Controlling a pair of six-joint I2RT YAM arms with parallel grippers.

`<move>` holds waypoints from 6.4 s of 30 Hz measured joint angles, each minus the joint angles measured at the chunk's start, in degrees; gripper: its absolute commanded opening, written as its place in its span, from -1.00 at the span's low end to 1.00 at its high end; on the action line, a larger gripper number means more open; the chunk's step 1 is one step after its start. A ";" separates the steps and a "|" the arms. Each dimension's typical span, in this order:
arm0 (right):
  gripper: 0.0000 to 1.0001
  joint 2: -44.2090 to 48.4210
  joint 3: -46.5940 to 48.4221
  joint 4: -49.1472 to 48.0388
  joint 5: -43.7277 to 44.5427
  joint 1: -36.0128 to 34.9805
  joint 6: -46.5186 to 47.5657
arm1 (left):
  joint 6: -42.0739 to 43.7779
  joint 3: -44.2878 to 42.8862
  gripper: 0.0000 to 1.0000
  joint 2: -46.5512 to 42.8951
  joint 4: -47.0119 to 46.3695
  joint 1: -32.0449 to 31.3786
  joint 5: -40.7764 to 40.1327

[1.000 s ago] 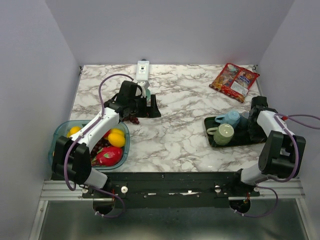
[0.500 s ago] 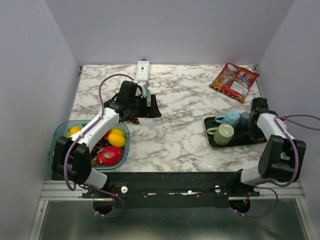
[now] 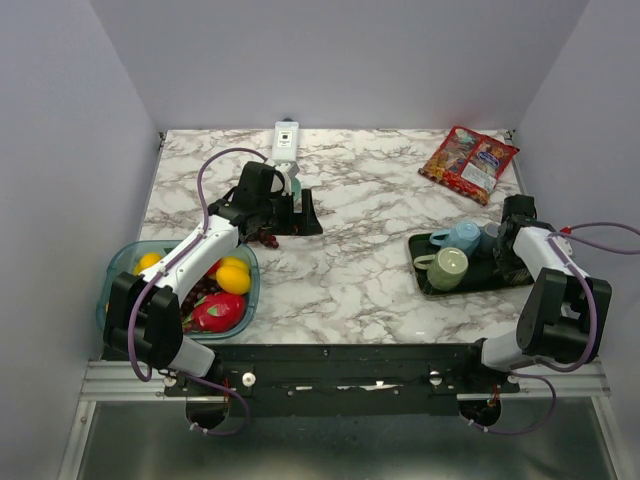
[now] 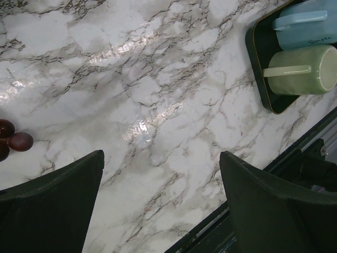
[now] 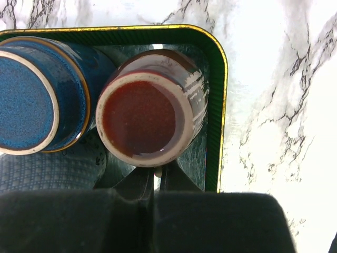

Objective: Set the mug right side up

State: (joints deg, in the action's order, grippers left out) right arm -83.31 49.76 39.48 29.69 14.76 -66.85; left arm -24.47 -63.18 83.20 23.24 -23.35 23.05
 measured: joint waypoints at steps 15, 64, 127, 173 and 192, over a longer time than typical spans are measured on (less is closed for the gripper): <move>-0.99 4.74 0.02 -0.39 -4.26 0.24 4.70 | 0.00 1.07 0.98 -0.92 -0.13 0.00 0.00; -0.99 32.54 -4.00 -34.75 -54.23 -27.45 5.09 | -17.40 2.14 0.98 -7.21 -23.02 -4.68 17.46; 0.65 23.19 -0.13 -51.21 -50.01 -44.78 8.09 | -21.62 -4.39 -1.00 -8.28 -24.50 -7.02 2.73; 1.00 32.65 -0.20 -7.80 -15.67 -44.81 20.28 | 5.33 -33.90 -0.60 34.95 10.21 -7.02 -34.42; 1.00 31.36 0.55 0.94 -13.05 -44.81 16.70 | 5.16 -27.52 0.60 32.11 7.41 -7.04 -33.97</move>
State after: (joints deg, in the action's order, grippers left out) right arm -51.94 50.30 40.42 16.64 -30.04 -50.15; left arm -19.31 -90.70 115.31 30.65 -30.39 -10.92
